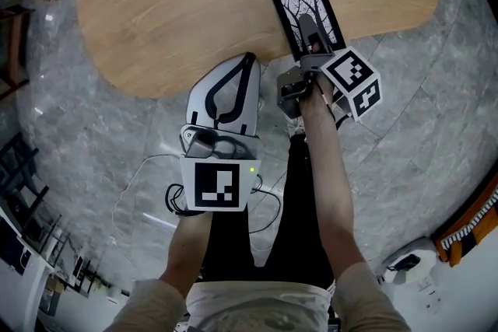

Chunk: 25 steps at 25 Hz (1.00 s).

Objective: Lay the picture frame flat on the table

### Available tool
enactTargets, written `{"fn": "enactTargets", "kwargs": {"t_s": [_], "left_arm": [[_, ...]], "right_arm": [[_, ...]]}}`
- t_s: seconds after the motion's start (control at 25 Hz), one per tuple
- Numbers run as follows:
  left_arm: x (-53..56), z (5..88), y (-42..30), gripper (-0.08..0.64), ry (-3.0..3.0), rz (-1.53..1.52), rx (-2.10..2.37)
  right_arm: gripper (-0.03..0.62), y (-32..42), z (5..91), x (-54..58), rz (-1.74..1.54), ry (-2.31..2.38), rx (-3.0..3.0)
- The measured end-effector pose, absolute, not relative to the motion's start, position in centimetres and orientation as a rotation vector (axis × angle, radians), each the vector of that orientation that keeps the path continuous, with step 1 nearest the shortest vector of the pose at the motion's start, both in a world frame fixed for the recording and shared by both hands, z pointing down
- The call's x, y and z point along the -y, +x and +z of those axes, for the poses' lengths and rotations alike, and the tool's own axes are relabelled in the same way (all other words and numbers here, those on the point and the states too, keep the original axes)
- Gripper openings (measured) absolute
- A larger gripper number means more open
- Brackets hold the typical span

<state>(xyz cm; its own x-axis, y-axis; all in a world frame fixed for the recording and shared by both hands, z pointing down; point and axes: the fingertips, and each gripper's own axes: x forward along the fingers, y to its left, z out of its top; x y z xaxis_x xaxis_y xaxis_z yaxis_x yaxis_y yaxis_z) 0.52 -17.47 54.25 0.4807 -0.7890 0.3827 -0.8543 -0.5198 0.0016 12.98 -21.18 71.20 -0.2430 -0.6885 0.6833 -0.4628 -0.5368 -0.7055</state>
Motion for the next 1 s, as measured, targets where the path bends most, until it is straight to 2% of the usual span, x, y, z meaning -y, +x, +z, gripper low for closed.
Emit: {"fn": "enactTargets", "kwargs": {"t_s": [0.48,1.0], "left_arm": [[17.0,53.2,-0.1,0.008,2.559,0.509,1.41],[16.2,53.4,0.1,0.008,2.587,0.537,1.386]], "right_arm": [[0.365,14.4,71.9,19.7,-1.904,-2.063,-1.276],[0.367,15.6,72.0,17.8,-1.896,-2.03,-1.246]]}}
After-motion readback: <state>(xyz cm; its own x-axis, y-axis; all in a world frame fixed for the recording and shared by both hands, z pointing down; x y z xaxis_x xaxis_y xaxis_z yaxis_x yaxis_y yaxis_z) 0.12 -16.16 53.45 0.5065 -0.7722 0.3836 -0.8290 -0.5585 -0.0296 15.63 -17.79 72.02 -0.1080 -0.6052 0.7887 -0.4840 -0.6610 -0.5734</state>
